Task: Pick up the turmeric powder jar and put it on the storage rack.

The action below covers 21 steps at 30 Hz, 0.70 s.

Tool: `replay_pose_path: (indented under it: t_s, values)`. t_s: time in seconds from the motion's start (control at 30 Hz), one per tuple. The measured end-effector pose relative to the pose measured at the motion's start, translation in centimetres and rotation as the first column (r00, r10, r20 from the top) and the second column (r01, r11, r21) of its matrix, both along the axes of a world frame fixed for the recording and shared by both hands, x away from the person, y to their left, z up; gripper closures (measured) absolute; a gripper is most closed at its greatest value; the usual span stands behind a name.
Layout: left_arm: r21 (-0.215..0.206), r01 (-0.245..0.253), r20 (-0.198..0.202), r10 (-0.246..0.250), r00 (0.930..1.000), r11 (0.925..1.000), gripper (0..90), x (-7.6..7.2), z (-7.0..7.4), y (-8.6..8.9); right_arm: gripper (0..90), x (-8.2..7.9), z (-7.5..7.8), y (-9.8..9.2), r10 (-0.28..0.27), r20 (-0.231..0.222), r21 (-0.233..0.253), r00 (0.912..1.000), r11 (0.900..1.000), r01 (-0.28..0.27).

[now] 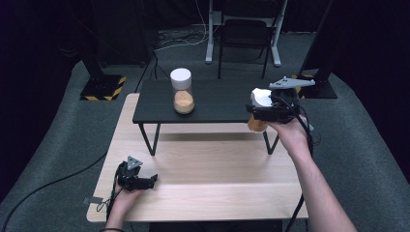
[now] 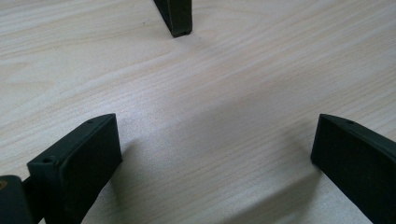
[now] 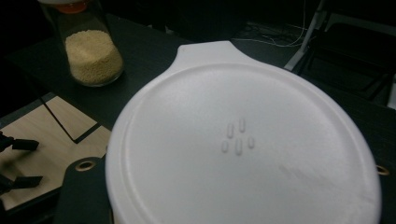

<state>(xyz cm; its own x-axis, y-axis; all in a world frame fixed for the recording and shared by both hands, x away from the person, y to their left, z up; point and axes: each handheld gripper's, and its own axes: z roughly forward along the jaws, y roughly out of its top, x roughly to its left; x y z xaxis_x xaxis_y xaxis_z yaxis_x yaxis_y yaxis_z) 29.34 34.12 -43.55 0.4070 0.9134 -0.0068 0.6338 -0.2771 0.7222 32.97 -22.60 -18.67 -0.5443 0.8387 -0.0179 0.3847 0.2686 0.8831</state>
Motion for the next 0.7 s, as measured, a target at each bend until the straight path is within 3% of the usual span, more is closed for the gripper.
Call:
replay_pose_path:
  t_s: [0.7]
  values:
    - [0.0, 0.002, 0.0, -0.002, 1.0, 1.0, 1.1, 0.0, 0.0, 0.0, 29.7, 4.6, 1.7, 2.2, -0.059, 0.003, -0.01, 0.9983, 0.998, 0.059]
